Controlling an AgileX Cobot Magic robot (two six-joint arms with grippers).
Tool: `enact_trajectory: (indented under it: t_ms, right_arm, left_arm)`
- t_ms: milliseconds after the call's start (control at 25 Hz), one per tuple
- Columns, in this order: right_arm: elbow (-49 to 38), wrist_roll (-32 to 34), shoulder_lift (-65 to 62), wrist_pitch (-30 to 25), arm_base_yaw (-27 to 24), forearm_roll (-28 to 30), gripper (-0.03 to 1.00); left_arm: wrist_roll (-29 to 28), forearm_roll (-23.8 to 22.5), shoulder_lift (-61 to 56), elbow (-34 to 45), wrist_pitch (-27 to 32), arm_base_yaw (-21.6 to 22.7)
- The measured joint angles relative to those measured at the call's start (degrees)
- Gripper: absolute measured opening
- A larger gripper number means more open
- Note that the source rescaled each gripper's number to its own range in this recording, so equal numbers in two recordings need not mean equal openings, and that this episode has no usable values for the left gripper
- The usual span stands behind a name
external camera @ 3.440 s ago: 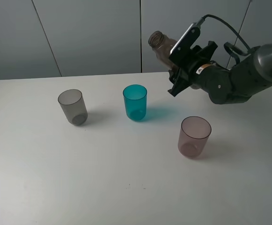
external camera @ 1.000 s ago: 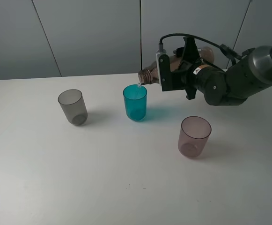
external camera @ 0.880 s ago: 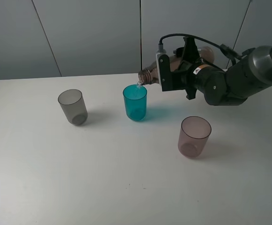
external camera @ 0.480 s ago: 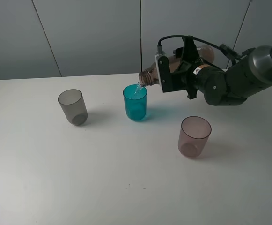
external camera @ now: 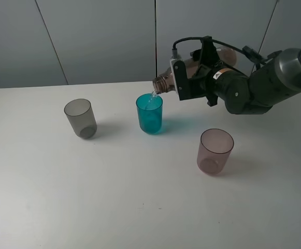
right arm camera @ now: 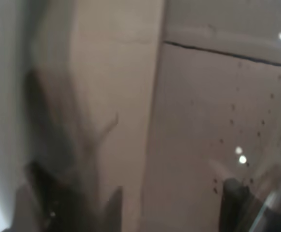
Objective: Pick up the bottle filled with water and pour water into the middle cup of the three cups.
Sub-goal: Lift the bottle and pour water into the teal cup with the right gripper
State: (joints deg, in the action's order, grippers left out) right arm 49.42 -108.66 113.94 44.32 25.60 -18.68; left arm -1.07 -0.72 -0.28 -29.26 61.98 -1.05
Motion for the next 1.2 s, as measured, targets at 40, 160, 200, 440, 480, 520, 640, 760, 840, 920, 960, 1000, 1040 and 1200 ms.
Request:
enact_trajectory:
  t_ms: [40,160,200,440,480,520,640,760,840,920,960,1000,1040,1200]
  right_arm:
    - [0.00,-0.26,0.00,0.00,0.00,0.00,0.00]
    - [0.00,-1.16,0.00,0.00,0.00,0.00,0.00]
    - [0.00,-1.71,0.00,0.10,0.00,0.00,0.00]
    - [1.37,-2.74,0.00,0.24,0.00,0.11,0.00]
    - [1.59,-2.85,0.00,0.24,0.00,0.11,0.00]
    - [1.72,-2.85,0.00,0.24,0.00,0.11,0.00]
    - [1.80,-3.44,0.00,0.33,0.00,0.11,0.00]
    - [2.05,-4.62,0.00,0.33,0.00,0.11,0.00]
    - [2.16,-5.57,0.00,0.33,0.00,0.11,0.00]
    - [2.26,-6.72,0.00,0.33,0.00,0.11,0.00]
    - [2.26,-6.98,0.00,0.33,0.00,0.11,0.00]
    - [2.26,-7.22,0.00,0.33,0.00,0.11,0.00]
    - [2.36,-7.56,0.00,0.33,0.00,0.11,0.00]
    - [2.80,-9.47,0.00,0.33,0.00,0.47,0.00]
  left_arm:
    - [0.00,0.00,0.00,0.00,0.00,0.00]
    - [0.00,0.00,0.00,0.00,0.00,0.00]
    - [0.00,0.00,0.00,0.00,0.00,0.00]
    - [0.00,0.00,0.00,0.00,0.00,0.00]
    - [0.00,0.00,0.00,0.00,0.00,0.00]
    - [0.00,0.00,0.00,0.00,0.00,0.00]
    - [0.00,0.00,0.00,0.00,0.00,0.00]
    - [0.00,0.00,0.00,0.00,0.00,0.00]
    - [0.00,0.00,0.00,0.00,0.00,0.00]
    - [0.00,0.00,0.00,0.00,0.00,0.00]
    - [0.00,0.00,0.00,0.00,0.00,0.00]
    - [0.00,0.00,0.00,0.00,0.00,0.00]
    - [0.00,0.00,0.00,0.00,0.00,0.00]
    - [0.00,0.00,0.00,0.00,0.00,0.00]
